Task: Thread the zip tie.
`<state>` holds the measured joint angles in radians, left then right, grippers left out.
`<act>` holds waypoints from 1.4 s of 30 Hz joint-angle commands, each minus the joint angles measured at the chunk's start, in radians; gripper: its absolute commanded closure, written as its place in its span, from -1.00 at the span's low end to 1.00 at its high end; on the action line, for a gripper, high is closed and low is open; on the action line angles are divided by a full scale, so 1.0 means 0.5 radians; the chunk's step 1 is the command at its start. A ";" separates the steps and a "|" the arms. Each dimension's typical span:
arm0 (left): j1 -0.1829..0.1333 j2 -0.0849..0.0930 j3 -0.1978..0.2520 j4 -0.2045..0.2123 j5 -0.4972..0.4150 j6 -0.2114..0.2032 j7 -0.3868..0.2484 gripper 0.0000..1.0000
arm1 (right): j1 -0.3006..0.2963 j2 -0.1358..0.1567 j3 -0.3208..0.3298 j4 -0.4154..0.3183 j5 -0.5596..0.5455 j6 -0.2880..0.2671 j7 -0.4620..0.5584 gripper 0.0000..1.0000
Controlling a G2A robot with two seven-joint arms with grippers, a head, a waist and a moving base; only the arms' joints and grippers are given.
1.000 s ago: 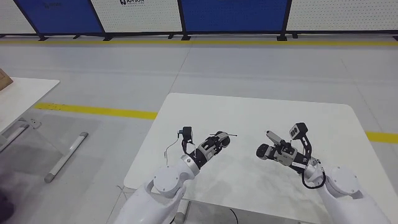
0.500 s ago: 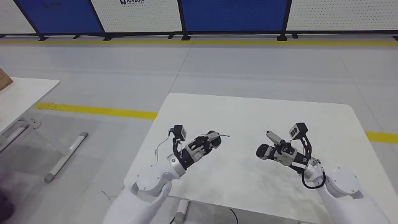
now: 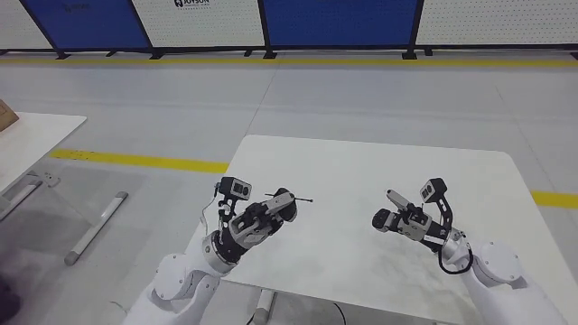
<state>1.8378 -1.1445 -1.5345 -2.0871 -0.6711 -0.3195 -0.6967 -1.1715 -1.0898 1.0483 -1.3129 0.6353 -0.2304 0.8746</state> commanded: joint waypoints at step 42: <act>-0.168 -0.047 0.372 0.084 0.322 0.056 0.462 1.00 | 0.000 0.000 0.000 0.000 0.000 0.000 0.000 -1.00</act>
<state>1.7534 -1.1686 -1.3498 -2.0469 -0.5143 -0.3060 -0.4632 -1.1715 -1.0898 1.0483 -1.3129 0.6353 -0.2304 0.8746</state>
